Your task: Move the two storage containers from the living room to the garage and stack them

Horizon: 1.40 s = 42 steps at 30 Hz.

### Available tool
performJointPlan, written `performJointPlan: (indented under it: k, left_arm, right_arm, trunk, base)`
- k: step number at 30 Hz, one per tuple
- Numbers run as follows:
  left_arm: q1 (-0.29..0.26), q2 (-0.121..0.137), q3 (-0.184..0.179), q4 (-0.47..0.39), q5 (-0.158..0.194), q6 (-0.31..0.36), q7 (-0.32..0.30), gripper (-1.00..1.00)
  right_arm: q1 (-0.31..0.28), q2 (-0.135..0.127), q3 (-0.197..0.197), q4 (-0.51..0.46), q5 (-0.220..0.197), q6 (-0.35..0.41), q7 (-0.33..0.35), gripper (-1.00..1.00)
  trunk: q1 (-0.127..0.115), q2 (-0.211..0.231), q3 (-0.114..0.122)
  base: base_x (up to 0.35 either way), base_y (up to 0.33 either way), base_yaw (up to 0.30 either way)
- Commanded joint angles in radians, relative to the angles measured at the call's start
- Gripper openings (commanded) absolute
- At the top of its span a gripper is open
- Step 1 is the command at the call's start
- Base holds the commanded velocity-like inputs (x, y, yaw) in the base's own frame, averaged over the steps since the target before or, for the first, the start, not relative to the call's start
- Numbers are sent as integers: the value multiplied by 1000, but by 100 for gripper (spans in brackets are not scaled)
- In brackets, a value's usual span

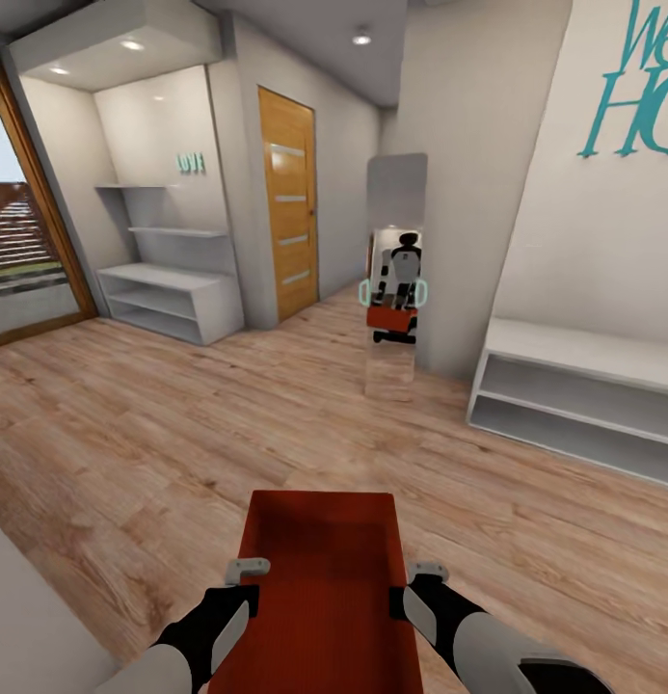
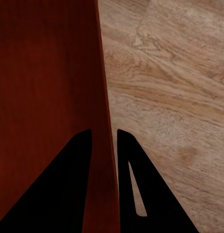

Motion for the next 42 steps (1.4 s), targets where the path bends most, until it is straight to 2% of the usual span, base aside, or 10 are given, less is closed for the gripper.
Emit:
performJointPlan:
  k: [1,11,42]
  left_arm:
    - [0,2,-8,1,40,42,-78,-100]
    - [0,2,-8,1,41,42,-78,-100]
    - [0,2,-8,1,41,42,-79,-100]
  right_arm:
    - [0,-6,-5,-10,-8,-46,-4,-100]
    - [0,-6,-6,-10,-8,-50,-4,-100]
    - [0,-8,-6,-10,-8,-50,-4,-100]
  trunk:
    - [0,0,-1]
    - [0,0,-1]
    - [0,0,-1]
  base:
    - [270,-21,279]
    - [270,-3,267]
    - [270,0,4]
